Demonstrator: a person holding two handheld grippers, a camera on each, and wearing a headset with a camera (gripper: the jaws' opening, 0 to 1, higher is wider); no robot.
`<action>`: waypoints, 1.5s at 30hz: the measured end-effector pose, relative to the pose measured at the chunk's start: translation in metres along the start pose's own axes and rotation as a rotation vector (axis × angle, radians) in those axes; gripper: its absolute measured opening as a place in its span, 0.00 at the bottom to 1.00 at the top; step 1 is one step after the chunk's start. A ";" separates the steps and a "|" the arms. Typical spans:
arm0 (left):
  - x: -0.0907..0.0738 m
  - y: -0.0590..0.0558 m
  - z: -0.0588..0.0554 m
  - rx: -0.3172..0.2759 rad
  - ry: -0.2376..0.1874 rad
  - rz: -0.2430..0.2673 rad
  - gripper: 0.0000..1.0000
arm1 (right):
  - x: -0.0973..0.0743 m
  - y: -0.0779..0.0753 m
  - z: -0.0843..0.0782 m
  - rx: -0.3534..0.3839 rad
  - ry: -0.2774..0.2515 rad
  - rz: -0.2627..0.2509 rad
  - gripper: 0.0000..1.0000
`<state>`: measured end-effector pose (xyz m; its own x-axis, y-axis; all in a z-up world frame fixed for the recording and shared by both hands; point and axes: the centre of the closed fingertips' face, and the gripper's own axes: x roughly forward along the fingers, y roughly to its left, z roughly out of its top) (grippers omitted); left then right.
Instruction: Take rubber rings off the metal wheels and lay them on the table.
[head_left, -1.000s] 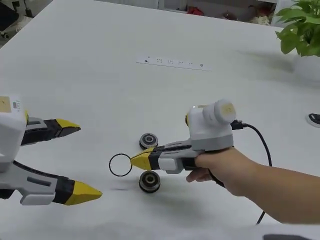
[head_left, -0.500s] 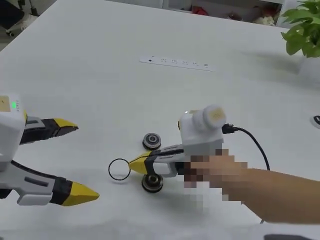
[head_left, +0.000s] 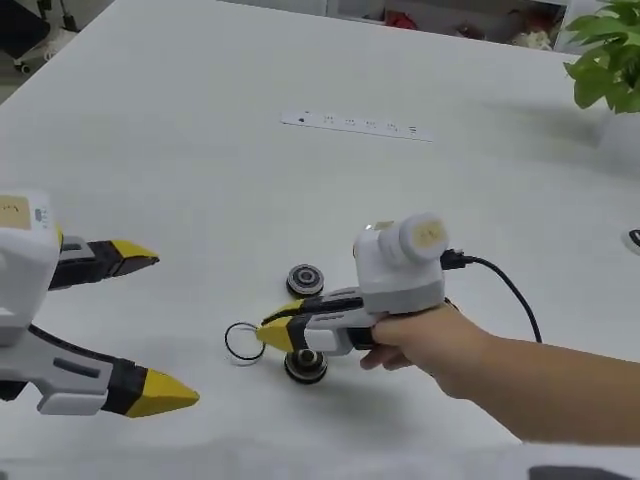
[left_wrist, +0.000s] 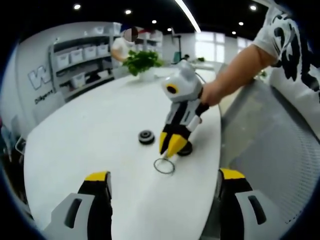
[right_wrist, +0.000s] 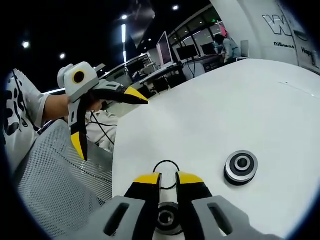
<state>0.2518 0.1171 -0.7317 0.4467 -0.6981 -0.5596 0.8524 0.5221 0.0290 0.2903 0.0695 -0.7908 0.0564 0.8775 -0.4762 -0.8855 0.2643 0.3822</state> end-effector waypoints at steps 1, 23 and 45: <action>0.000 0.000 0.000 0.000 0.001 0.000 0.89 | -0.001 0.000 0.000 -0.005 -0.001 -0.001 0.12; 0.015 -0.006 0.013 0.015 0.012 -0.048 0.88 | -0.027 0.006 0.023 -0.041 -0.084 -0.002 0.30; 0.023 -0.005 0.029 0.041 -0.005 -0.060 0.85 | -0.068 0.002 0.025 -0.088 -0.113 -0.039 0.35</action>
<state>0.2656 0.0838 -0.7211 0.3959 -0.7302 -0.5568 0.8879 0.4591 0.0292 0.2965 0.0206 -0.7382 0.1388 0.9078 -0.3957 -0.9185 0.2674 0.2914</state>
